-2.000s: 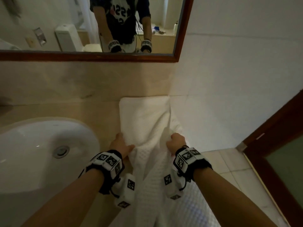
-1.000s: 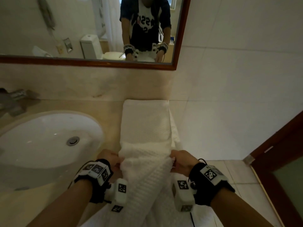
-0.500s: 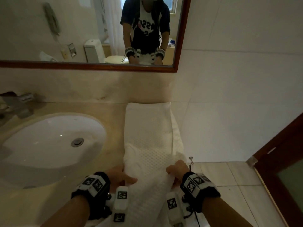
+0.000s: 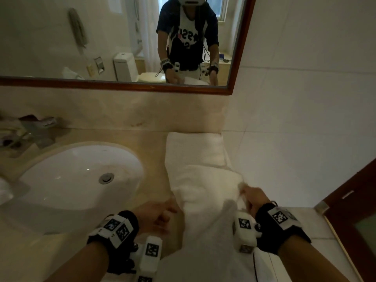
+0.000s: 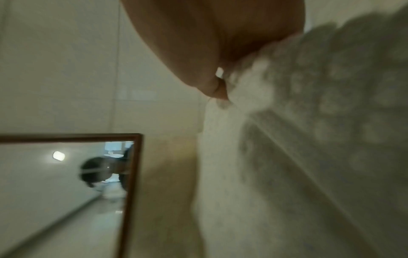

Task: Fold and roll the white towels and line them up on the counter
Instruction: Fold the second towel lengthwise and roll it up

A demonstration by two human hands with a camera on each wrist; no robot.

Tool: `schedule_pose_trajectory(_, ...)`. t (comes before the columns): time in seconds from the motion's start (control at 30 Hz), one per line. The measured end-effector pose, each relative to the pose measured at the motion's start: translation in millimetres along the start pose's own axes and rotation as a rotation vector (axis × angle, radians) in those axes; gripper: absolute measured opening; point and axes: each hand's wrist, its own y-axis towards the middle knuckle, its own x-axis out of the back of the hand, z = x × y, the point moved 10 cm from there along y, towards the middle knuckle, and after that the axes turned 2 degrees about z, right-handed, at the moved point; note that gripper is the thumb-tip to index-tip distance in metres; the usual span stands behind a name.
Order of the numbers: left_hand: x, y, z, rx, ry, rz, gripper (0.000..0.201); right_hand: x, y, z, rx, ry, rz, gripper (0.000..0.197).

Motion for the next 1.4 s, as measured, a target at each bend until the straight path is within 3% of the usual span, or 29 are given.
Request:
schedule_pose_trajectory(0.07, -11.6, 5.3, 22.4, 0.108, 0.018, 0.022, 0.030, 7.0, 10.9, -38.5, -0.113, -0.225, -0.010, 0.049)
schedule_pose_trajectory(0.13, -18.1, 13.3, 33.1, 0.117, 0.046, 0.020, 0.033, 5.5, 16.1, -61.7, -0.180, -0.322, 0.042, 0.061)
schedule_pose_trajectory(0.27, -29.0, 21.3, 23.1, 0.038, -0.017, 0.005, 0.025, 0.2, 5.6, -46.4, -0.109, -0.471, 0.110, 0.005)
schedule_pose_trajectory(0.37, -40.3, 25.9, 14.0, 0.017, -0.015, 0.026, 0.012, 6.5, 8.7, -39.7, -0.017, -0.549, 0.042, 0.029)
schedule_pose_trajectory(0.47, -51.4, 31.6, 14.3, 0.018, -0.021, 0.046, 0.008, 10.0, 6.5, -41.1, 0.043, -0.641, -0.022, 0.035)
schedule_pose_trajectory(0.53, -50.7, 34.2, 12.3, -0.012, -0.007, -0.003, 0.020, 7.0, 2.8, -40.2, 0.066, -0.608, -0.010, 0.024)
schedule_pose_trajectory(0.63, -42.6, 30.9, 13.0, 0.001, -0.062, -0.041, 0.028, 13.1, 1.2, -32.2, 0.087, -0.464, -0.022, 0.024)
schedule_pose_trajectory(0.77, -16.8, 21.4, 21.9, 0.017, -0.126, -0.048, 0.011, 46.1, -9.8, -18.3, 0.178, -0.026, -0.136, 0.021)
schedule_pose_trajectory(0.83, -17.6, 15.1, 28.2, 0.046, -0.075, 0.017, 0.011, 47.0, -11.2, -39.4, 0.098, -0.121, -0.161, 0.019)
schedule_pose_trajectory(0.93, -30.9, 10.4, 33.5, 0.098, -0.091, 0.105, 0.022, 30.7, -0.5, -77.9, -0.098, -0.253, -0.048, 0.019)
schedule_pose_trajectory(1.0, -33.2, 11.9, 30.7, 0.116, -0.193, 0.100, 0.040, 20.7, 3.7, -73.7, -0.179, -0.162, 0.092, 0.023)
schedule_pose_trajectory(1.07, -28.0, 21.0, 27.1, 0.109, -0.309, 0.054, 0.042, 16.1, 7.7, -53.4, -0.191, -0.170, 0.181, 0.035)
schedule_pose_trajectory(1.2, -10.5, 32.9, 10.6, -0.018, -0.262, -0.125, 0.023, 11.2, 31.7, -12.1, -0.051, -0.425, 0.158, 0.038)
schedule_pose_trajectory(1.3, -15.5, 39.1, 0.7, -0.052, -0.273, -0.108, 0.018, -2.7, 50.7, 4.5, 0.098, -0.633, 0.087, 0.035)
schedule_pose_trajectory(1.4, -16.0, 49.0, -7.6, -0.068, -0.210, -0.147, 0.014, -4.7, 58.9, 18.0, 0.172, -0.682, -0.013, 0.029)
